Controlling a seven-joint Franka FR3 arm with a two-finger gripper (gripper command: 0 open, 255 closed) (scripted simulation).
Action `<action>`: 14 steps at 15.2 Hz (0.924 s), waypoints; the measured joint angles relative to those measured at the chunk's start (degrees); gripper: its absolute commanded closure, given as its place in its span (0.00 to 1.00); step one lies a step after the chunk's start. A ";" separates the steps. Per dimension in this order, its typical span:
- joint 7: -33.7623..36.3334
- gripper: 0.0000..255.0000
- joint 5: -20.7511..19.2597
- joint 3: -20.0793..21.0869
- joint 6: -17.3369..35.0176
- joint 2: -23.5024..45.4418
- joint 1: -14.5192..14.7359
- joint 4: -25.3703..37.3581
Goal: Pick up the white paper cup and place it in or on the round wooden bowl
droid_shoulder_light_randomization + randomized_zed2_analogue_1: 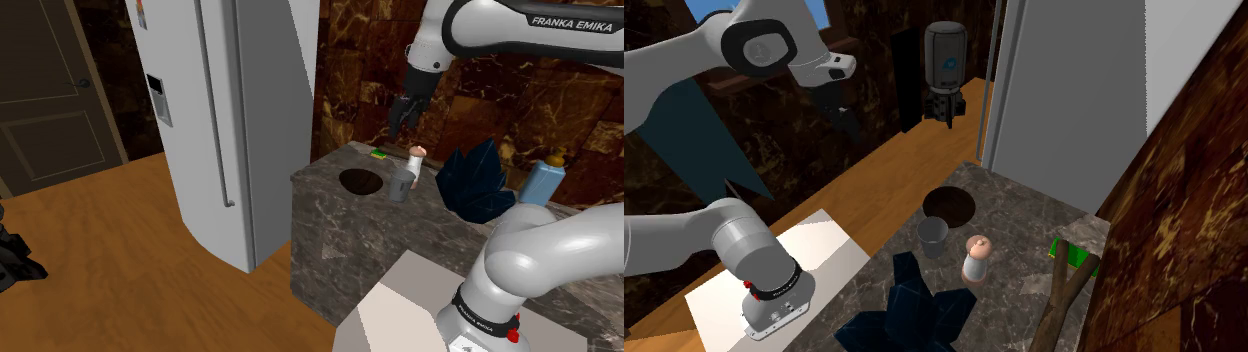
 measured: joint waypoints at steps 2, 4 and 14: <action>-0.05 0.00 -0.26 -0.27 0.63 0.08 -0.21 -0.62; -0.56 0.00 -1.32 -1.57 2.94 0.82 -1.06 -2.39; -0.40 0.00 -6.42 -7.23 18.50 9.08 -5.65 -10.78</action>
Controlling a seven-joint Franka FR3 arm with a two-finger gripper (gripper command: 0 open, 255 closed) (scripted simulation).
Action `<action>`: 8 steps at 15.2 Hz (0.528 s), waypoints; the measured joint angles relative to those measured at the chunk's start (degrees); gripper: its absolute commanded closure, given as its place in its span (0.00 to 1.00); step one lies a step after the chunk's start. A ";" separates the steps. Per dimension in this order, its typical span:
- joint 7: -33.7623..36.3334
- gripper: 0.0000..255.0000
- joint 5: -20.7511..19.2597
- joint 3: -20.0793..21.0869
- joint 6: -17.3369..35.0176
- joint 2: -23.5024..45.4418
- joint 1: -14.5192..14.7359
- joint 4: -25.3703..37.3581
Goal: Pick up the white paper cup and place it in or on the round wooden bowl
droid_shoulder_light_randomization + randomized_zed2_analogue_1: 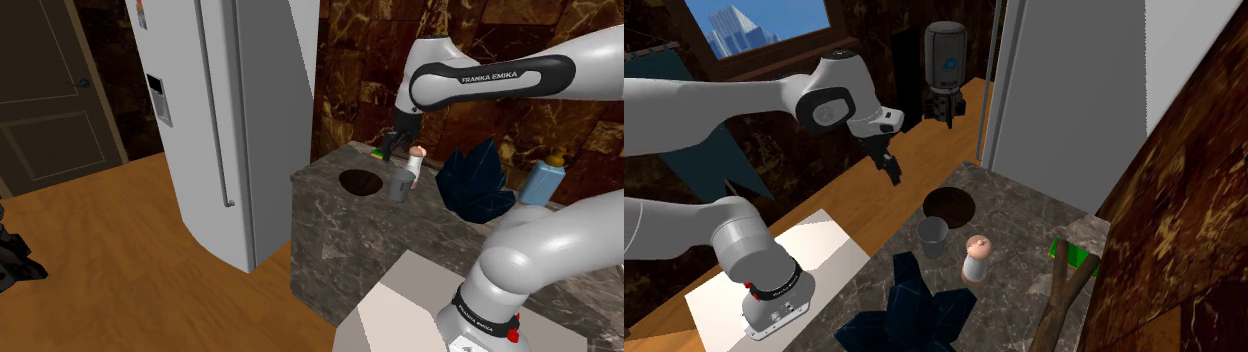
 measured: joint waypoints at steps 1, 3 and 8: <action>-0.09 0.00 -0.58 -0.70 1.49 0.98 -0.56 -0.58; -0.37 0.00 -1.79 -2.35 5.27 3.75 -1.72 -1.72; -0.02 0.00 -4.04 -5.47 13.67 11.24 -4.02 -2.98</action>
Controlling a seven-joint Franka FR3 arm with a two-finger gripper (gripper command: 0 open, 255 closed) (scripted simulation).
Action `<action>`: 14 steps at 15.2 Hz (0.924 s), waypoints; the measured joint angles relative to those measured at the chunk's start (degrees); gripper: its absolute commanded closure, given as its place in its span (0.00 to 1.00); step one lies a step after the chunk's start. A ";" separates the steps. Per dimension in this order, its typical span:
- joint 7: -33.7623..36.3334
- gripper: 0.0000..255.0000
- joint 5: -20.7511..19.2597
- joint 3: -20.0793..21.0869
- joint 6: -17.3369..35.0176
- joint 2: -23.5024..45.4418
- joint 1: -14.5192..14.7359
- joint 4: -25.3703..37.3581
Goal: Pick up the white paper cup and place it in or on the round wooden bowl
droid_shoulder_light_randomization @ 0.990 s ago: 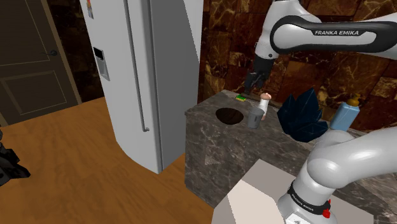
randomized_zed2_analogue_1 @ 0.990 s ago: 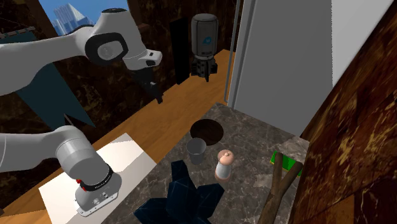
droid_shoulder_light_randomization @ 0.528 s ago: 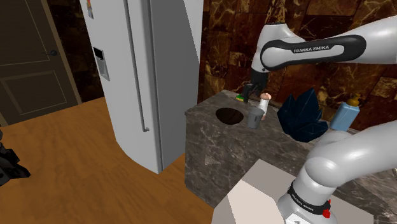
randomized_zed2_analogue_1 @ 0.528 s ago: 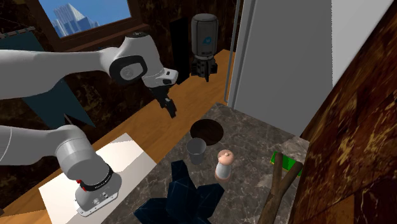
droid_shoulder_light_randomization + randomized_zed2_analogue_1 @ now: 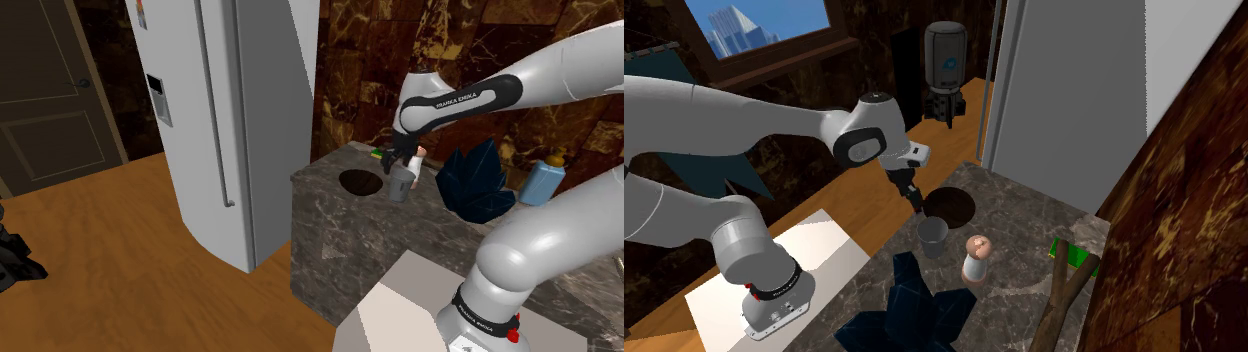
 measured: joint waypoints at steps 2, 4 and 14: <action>-0.29 0.00 -0.76 -1.59 3.50 3.69 -0.96 0.13; -0.28 0.00 -1.22 -2.64 6.04 6.55 -1.62 0.35; -0.48 0.00 -1.79 -4.39 13.97 12.44 -2.22 -1.54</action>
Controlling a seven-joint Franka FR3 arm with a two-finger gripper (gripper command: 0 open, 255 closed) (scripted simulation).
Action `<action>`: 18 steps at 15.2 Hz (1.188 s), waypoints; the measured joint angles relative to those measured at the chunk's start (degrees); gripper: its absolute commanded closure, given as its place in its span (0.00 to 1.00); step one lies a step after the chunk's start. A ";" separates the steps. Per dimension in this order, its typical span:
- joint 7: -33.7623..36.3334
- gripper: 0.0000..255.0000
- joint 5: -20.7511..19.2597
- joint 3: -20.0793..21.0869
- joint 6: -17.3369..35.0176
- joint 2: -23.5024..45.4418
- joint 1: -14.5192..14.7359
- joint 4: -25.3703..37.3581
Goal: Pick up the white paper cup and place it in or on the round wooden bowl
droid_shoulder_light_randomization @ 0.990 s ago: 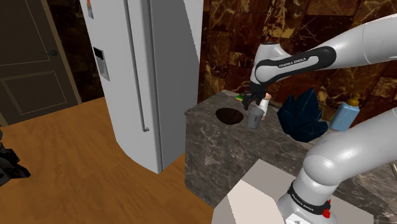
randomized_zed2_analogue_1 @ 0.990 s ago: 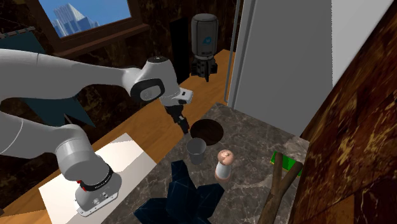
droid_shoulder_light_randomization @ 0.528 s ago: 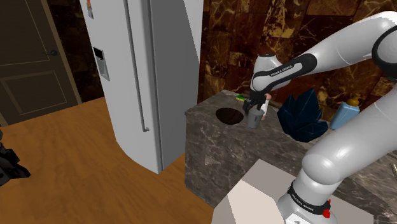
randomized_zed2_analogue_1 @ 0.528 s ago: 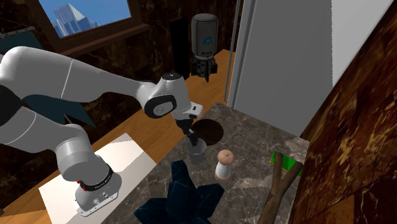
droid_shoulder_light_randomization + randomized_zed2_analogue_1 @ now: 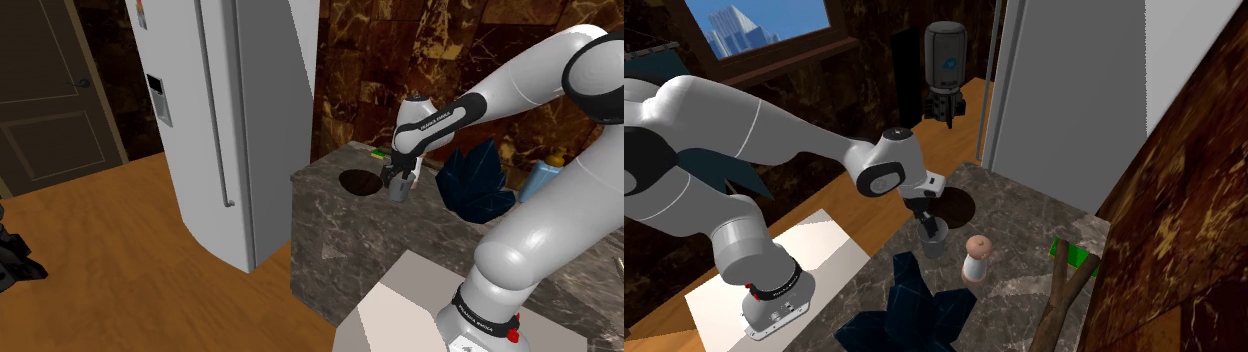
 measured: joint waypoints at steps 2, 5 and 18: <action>-0.01 0.00 0.01 -0.02 0.13 0.11 0.00 0.00; -0.02 1.00 0.01 -0.03 0.15 0.13 0.00 0.00; -0.43 1.00 0.16 0.01 -1.63 -0.94 -0.02 0.76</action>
